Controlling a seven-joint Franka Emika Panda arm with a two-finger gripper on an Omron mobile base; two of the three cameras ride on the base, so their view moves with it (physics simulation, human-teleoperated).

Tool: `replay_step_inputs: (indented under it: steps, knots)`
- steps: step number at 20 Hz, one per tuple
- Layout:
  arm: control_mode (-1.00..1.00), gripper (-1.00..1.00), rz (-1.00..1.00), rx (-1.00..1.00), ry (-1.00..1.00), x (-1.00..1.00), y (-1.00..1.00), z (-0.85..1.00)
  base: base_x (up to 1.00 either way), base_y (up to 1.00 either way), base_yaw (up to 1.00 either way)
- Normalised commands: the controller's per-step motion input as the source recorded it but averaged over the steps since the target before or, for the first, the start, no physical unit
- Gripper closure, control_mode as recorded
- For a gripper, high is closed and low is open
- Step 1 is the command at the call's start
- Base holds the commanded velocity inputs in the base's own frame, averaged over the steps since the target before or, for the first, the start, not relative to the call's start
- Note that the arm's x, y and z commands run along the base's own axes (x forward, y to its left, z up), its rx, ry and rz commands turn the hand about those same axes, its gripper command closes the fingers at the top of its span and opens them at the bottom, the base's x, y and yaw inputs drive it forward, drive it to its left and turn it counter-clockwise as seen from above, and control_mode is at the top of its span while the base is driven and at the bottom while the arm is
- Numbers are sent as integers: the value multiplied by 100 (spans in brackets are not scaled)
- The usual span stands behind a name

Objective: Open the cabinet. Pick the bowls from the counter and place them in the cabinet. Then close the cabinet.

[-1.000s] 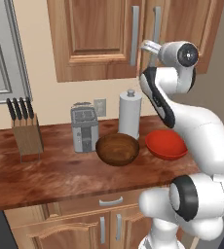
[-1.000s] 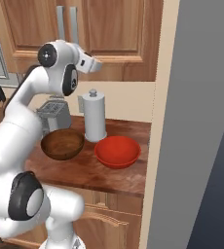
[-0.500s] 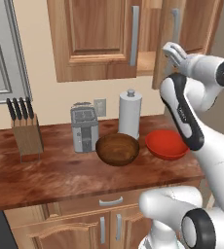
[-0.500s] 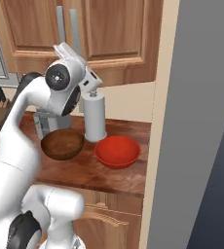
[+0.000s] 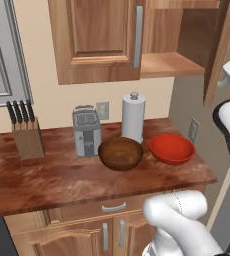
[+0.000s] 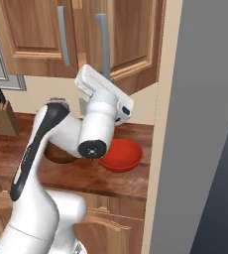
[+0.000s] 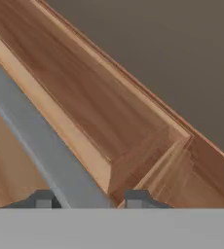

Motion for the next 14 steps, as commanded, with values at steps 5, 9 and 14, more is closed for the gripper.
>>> replay_step_inputs:
  steps: [5,9,14]
  knots:
    - [-100,100,-39,-3,-28,-100,46,-1,0,0,0]
    - [-100,-100,-36,-7,-18,-100,99,0,0,0,0]
    - [-100,-100,-40,-19,-19,-57,100,10,0,0,0]
